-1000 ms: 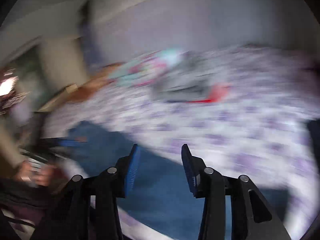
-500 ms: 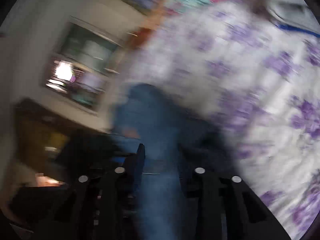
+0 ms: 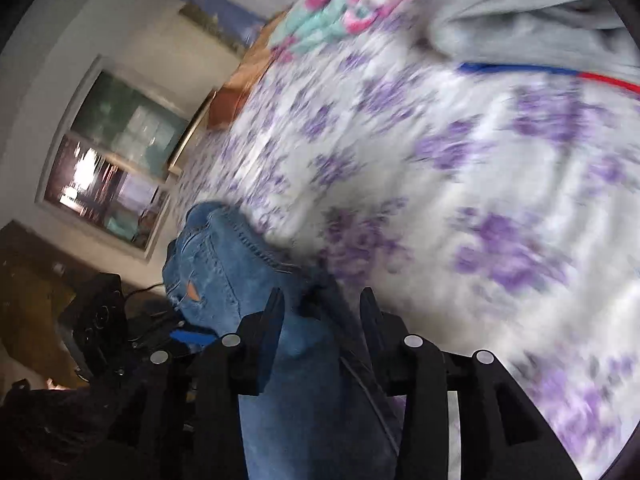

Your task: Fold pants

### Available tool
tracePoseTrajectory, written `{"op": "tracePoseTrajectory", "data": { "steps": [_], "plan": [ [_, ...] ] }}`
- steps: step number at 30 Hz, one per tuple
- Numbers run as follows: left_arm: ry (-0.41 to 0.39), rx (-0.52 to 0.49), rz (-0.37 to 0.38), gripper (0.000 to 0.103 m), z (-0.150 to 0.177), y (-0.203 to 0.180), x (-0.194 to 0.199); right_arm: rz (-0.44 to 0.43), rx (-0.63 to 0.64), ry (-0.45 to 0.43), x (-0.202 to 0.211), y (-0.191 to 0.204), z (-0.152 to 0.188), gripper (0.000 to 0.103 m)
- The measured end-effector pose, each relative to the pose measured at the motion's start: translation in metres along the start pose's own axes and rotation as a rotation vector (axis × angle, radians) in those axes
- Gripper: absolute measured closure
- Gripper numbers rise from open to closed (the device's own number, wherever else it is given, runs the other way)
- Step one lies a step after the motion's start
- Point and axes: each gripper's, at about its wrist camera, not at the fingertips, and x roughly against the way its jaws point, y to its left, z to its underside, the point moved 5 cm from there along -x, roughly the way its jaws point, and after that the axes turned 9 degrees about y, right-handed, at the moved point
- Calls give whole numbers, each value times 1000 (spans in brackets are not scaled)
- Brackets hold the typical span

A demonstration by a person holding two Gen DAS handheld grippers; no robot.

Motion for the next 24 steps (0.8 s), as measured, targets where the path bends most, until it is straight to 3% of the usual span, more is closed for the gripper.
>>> {"op": "tracePoseTrajectory", "data": {
  "steps": [2,4,7,10,14,18,20,22,24],
  "plan": [
    [-6,4,0,5,0,0,0,-22,12,64,-15,6,-4,63],
    [-13,8,4,5,2,1,1,16,51,78,-22,13,-7,68],
    [-17,14,11,5,3,2,3,121,146,38,-24,21,-11,77],
    [-17,15,20,6,7,2,6,238,230,-8,-23,27,-2,77],
    [-22,14,28,6,14,4,11,255,214,-82,-14,22,3,72],
    [-64,16,-22,6,21,10,32,440,240,-290,25,46,19,65],
    [-112,52,8,6,24,21,50,348,231,-329,38,61,36,64],
    [-159,108,-1,6,24,36,61,241,232,-308,35,73,60,59],
    [-195,170,-8,7,23,54,66,274,232,-261,19,68,81,57]
  ]
}}
